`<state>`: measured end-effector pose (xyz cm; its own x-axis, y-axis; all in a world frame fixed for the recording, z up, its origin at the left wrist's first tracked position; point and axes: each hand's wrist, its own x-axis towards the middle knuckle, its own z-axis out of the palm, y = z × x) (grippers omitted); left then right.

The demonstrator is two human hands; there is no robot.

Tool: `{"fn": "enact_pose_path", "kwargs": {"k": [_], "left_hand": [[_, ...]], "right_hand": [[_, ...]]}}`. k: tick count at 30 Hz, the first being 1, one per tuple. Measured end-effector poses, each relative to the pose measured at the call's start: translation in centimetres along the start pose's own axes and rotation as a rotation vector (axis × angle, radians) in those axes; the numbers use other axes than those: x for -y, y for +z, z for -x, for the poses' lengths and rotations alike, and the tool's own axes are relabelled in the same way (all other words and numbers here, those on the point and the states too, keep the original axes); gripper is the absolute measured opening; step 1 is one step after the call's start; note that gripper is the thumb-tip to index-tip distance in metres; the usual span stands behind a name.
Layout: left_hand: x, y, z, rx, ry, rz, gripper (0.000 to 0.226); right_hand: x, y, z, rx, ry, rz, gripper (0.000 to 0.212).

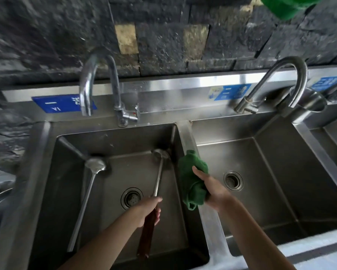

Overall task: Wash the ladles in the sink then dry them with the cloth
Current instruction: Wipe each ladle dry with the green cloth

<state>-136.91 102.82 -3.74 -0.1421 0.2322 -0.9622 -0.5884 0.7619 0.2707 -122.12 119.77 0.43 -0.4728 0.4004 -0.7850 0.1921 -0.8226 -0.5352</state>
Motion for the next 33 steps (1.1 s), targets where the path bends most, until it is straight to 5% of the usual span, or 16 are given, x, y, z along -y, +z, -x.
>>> {"fn": "enact_pose_path", "kwargs": {"k": [9,14,23,28,33], "left_hand": [[4.2,-4.6,4.1,0.037,-0.018,-0.215,0.015],[7.0,-5.9,6.7,-0.044,0.224,-0.469,0.002],[11.1,-8.2,13.6,-0.202,0.588,-0.45,0.019],[12.6,-7.0,17.9,-0.23,0.773,-0.432,0.015],[14.3,-6.1,20.2,-0.297,1.012,-0.452,0.007]], "right_hand": [[-2.2,4.9,4.2,0.194,-0.13,-0.077,0.054],[-5.4,7.0,6.8,0.09,-0.171,-0.065,0.049],[-12.0,8.9,11.4,-0.027,-0.207,0.087,0.043],[-13.8,12.3,15.2,0.069,-0.347,0.245,0.042],[-13.7,14.9,19.1,0.17,-0.499,0.47,0.073]]}}
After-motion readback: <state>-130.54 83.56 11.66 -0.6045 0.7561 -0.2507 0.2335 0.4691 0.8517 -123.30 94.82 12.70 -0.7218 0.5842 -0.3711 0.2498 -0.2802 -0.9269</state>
